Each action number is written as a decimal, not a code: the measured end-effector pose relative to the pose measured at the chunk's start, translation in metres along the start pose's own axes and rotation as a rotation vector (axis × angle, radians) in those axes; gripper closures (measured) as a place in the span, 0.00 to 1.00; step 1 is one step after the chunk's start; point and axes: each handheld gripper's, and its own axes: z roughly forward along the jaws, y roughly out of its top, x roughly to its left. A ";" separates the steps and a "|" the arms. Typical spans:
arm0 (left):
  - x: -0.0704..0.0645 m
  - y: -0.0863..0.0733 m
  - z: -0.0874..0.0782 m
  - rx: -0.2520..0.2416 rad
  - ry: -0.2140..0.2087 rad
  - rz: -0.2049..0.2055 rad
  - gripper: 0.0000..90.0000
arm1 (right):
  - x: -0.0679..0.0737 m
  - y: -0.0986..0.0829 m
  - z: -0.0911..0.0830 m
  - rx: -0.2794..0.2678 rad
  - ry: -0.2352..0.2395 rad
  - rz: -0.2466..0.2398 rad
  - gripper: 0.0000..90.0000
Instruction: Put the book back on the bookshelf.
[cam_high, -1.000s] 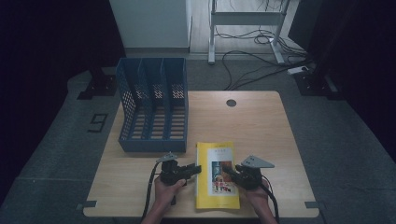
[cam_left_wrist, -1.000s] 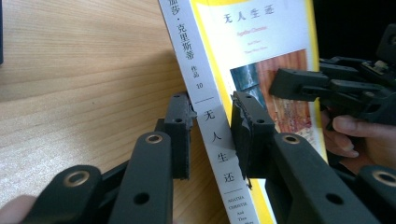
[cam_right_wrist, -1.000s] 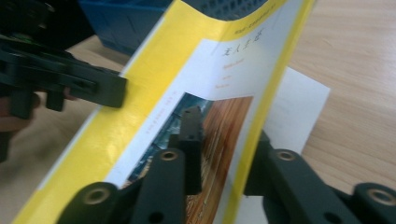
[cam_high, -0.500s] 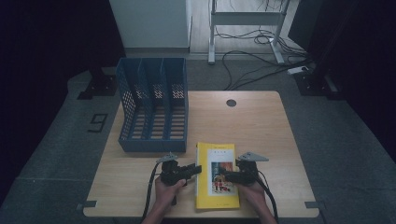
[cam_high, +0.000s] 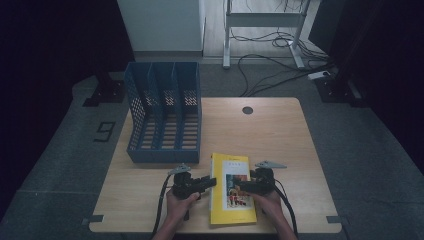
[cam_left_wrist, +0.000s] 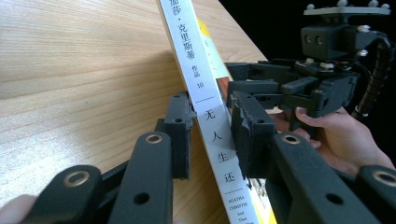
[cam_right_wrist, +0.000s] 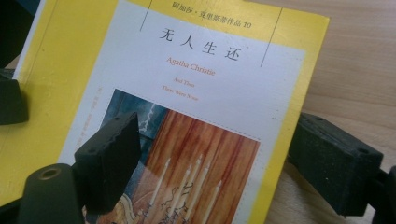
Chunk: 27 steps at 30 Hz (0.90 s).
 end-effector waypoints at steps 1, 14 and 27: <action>0.000 0.000 0.000 -0.001 0.001 -0.001 0.77 | 0.000 0.000 0.001 0.001 0.001 0.001 0.17; 0.002 0.002 0.000 0.013 -0.021 -0.004 0.76 | 0.001 0.001 -0.004 -0.021 0.013 0.000 0.24; 0.000 0.003 0.002 0.003 -0.018 0.006 0.78 | 0.003 0.004 -0.011 -0.028 -0.064 -0.027 0.19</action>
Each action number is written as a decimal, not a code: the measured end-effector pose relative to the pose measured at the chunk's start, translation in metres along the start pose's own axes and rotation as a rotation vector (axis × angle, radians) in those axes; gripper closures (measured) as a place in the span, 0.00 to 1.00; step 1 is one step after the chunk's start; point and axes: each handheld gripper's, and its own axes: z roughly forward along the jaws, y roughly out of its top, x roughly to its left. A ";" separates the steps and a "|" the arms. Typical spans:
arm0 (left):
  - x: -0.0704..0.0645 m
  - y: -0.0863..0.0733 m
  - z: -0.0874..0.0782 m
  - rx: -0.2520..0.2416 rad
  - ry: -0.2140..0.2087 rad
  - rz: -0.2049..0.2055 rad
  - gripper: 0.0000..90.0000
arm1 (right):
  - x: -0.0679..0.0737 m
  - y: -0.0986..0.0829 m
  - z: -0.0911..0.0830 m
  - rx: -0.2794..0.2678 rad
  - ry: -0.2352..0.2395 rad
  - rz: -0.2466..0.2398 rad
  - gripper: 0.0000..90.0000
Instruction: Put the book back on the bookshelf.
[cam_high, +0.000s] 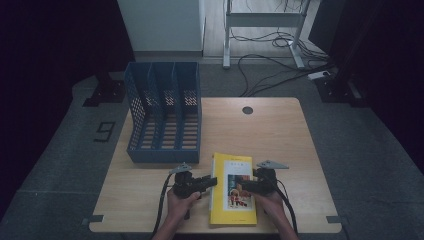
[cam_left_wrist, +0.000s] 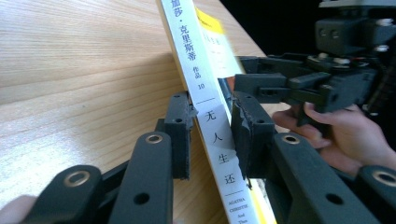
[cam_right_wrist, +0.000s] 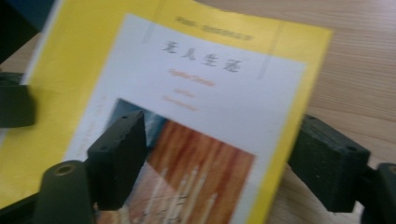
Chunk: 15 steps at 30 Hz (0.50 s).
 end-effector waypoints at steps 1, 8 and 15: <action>0.000 0.000 0.000 0.001 -0.006 0.003 0.78 | -0.002 0.000 0.001 0.007 -0.008 0.012 0.15; -0.003 0.000 -0.001 0.001 -0.011 0.011 0.78 | -0.006 -0.004 0.011 0.048 0.101 0.082 0.14; -0.003 0.001 -0.002 0.005 -0.017 0.012 0.76 | -0.006 -0.005 0.008 0.039 0.108 0.078 0.23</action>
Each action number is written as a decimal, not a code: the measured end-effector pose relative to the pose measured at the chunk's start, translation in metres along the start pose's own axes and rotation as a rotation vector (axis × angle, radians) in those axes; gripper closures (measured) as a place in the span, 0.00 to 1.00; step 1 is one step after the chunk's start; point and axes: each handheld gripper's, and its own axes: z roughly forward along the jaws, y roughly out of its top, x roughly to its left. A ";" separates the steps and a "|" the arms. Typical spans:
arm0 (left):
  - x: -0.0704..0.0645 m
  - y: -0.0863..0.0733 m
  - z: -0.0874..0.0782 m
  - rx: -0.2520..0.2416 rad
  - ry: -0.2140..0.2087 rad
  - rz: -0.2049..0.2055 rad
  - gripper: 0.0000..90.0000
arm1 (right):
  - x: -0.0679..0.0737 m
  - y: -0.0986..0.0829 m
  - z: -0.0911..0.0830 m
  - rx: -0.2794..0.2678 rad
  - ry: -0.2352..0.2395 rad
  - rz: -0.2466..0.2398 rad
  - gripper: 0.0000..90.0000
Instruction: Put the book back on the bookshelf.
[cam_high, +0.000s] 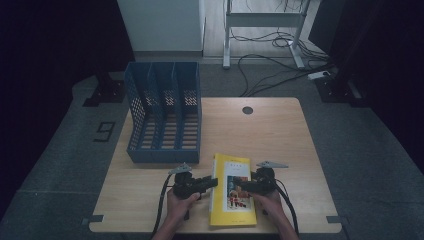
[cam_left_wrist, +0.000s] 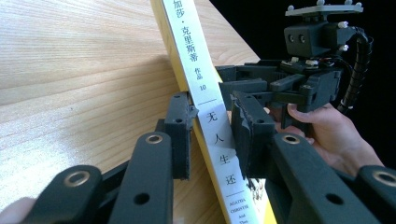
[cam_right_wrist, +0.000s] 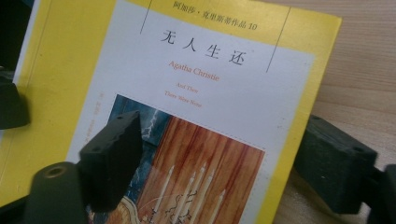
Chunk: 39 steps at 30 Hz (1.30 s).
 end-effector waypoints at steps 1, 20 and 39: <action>0.000 0.000 0.000 0.001 -0.003 -0.002 0.76 | 0.000 0.000 -0.001 0.000 0.009 0.002 0.24; 0.001 0.001 0.000 0.015 0.022 -0.002 0.77 | 0.013 0.000 -0.003 -0.013 0.032 -0.099 0.24; -0.010 0.002 -0.002 -0.017 -0.004 0.064 0.78 | 0.011 0.001 -0.007 -0.047 0.076 -0.077 0.17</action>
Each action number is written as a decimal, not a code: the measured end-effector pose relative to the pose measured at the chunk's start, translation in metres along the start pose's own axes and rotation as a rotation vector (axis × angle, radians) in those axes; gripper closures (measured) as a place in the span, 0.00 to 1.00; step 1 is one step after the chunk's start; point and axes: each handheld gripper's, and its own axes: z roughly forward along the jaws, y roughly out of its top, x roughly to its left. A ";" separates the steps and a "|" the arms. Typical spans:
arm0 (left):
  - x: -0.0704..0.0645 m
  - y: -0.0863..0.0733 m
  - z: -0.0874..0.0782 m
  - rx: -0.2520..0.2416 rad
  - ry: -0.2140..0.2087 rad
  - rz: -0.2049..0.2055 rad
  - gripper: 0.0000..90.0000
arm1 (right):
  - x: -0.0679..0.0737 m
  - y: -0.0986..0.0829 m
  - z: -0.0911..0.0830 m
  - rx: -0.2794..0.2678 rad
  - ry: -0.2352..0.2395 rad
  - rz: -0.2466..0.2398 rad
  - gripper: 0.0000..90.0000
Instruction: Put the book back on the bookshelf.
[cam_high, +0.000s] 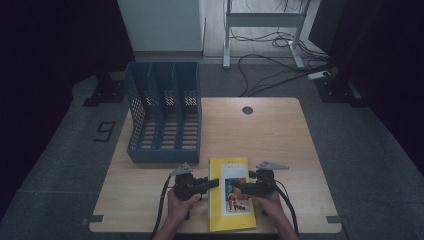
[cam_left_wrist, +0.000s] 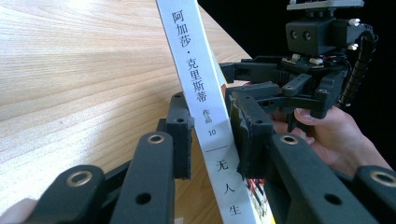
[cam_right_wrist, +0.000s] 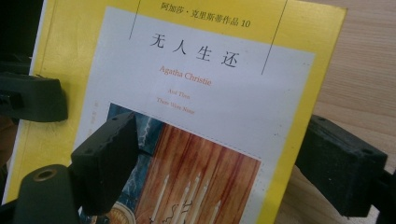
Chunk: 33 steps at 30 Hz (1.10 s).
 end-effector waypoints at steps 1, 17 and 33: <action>-0.001 0.001 0.000 -0.001 -0.002 0.001 0.78 | 0.000 0.000 -0.001 -0.004 -0.001 -0.007 0.17; -0.019 0.018 -0.001 -0.061 -0.036 0.058 0.82 | 0.006 0.013 -0.027 -0.114 -0.024 -0.030 0.25; -0.036 0.028 -0.002 -0.055 -0.029 0.175 0.83 | 0.014 0.021 -0.045 -0.203 -0.057 -0.071 0.28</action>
